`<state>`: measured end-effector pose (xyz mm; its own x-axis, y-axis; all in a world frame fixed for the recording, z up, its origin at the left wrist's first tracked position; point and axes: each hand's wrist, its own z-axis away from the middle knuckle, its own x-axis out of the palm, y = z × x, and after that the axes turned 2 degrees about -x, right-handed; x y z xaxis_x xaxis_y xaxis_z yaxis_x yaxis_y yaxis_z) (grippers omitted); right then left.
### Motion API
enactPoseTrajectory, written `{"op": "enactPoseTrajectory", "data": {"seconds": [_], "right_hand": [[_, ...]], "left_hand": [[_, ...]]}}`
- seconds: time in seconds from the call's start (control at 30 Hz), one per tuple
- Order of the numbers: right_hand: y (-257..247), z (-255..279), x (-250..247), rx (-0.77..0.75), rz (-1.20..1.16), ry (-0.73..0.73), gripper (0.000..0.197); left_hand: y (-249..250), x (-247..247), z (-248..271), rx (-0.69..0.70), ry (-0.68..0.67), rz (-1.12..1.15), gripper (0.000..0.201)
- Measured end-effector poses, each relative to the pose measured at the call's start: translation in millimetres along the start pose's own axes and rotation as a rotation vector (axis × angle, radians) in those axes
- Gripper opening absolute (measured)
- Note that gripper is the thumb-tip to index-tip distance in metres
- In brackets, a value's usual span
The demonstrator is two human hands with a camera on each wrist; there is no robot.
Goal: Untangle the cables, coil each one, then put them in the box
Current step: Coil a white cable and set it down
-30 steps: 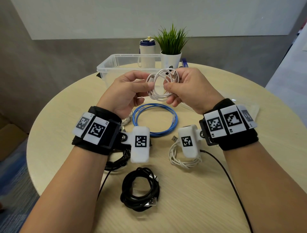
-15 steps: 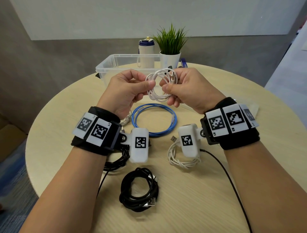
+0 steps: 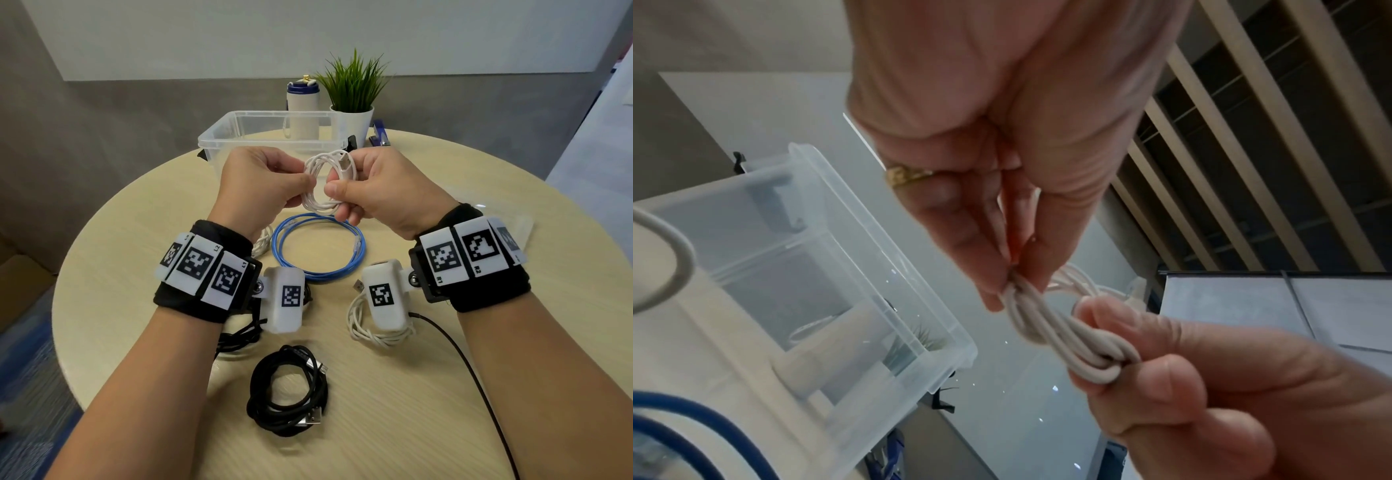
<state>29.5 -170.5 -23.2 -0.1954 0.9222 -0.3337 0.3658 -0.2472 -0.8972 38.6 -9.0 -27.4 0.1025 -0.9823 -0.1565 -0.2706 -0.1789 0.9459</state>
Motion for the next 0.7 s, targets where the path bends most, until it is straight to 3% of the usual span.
{"op": "enactPoseTrajectory", "data": {"seconds": [0.13, 0.33, 0.7], "right_hand": [[-2.3, 0.4, 1.3, 0.038, -0.111, -0.037, 0.004], [-6.2, 0.5, -1.0, 0.088, -0.266, -0.070, 0.015], [2.1, -3.2, -2.3, 0.085, 0.033, 0.069, 0.014]], "left_hand": [[0.9, -1.1, 0.3, 0.023, 0.021, -0.019, 0.016], [0.5, -1.5, -0.7, 0.048, 0.060, -0.014, 0.020], [0.8, -0.3, -1.1, 0.069, 0.027, -0.088, 0.021]]}}
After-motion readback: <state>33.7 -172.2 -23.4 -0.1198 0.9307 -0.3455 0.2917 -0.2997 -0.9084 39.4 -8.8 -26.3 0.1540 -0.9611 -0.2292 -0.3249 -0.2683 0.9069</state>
